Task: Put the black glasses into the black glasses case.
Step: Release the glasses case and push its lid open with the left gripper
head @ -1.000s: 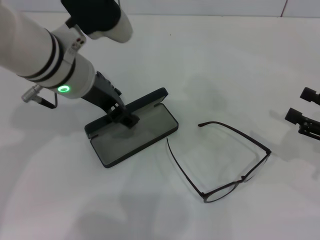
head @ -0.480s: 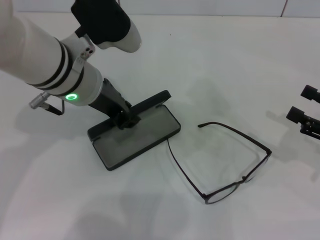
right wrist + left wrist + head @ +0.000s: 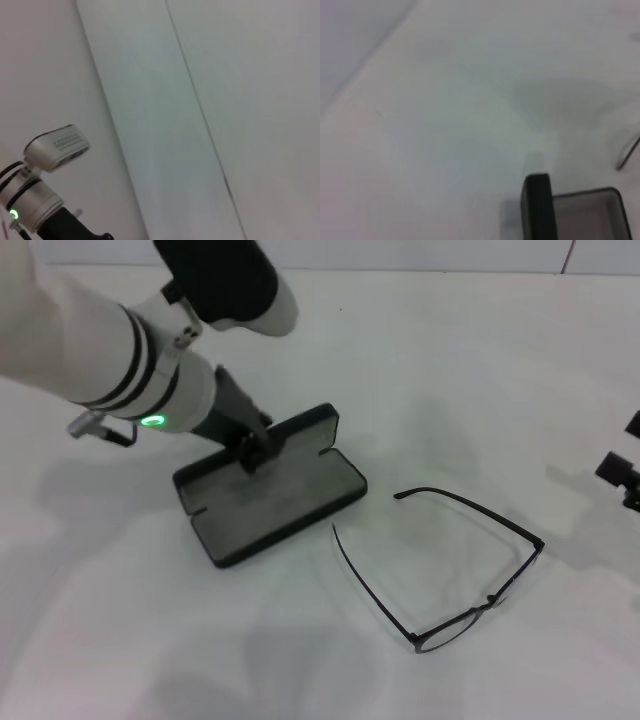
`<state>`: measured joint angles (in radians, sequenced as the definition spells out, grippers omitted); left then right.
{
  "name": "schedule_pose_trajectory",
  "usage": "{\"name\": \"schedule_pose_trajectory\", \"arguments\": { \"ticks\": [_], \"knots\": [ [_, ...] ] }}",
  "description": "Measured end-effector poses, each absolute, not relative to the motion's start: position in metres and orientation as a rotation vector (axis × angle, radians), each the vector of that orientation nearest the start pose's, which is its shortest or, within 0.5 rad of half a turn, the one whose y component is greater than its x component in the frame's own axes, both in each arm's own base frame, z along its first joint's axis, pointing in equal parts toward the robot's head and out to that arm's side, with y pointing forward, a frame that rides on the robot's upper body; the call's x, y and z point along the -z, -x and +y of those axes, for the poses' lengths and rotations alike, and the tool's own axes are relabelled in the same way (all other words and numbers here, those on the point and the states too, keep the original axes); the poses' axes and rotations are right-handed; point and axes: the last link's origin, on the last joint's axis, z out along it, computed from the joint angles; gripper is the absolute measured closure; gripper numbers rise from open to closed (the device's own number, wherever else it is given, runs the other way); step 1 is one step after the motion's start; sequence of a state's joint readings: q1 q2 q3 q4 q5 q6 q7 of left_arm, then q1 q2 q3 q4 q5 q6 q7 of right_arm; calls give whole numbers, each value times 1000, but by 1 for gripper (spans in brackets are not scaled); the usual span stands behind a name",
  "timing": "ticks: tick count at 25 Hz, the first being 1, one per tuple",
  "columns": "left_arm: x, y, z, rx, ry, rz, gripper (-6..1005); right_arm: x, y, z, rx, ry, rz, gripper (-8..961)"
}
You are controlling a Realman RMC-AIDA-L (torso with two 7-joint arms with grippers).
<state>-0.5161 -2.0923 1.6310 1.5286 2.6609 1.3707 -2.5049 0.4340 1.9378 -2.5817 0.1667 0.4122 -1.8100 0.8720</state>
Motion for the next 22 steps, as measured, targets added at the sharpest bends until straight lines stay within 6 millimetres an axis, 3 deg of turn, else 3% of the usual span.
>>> {"name": "schedule_pose_trajectory", "arguments": {
  "ticks": [3,8,10,12,18,22],
  "knots": [
    [23,132,344,-438,2559,-240,717,-34,-324,253,-1185,2245,589,84],
    [42,113,341,-406,2545,43,793,-39,-325,243,-1216,2216,540,84],
    [45,108,342,-394,2544,79,830,-40,-327,240,-1218,2206,544,84],
    [46,105,343,-392,2543,87,978,-41,-330,236,-1214,2190,555,84],
    [34,102,346,-363,2502,44,975,-41,-338,230,-1179,2155,586,84],
    [22,105,352,-373,2439,3,881,-40,-337,235,-1172,2156,582,84]
  ]
}}
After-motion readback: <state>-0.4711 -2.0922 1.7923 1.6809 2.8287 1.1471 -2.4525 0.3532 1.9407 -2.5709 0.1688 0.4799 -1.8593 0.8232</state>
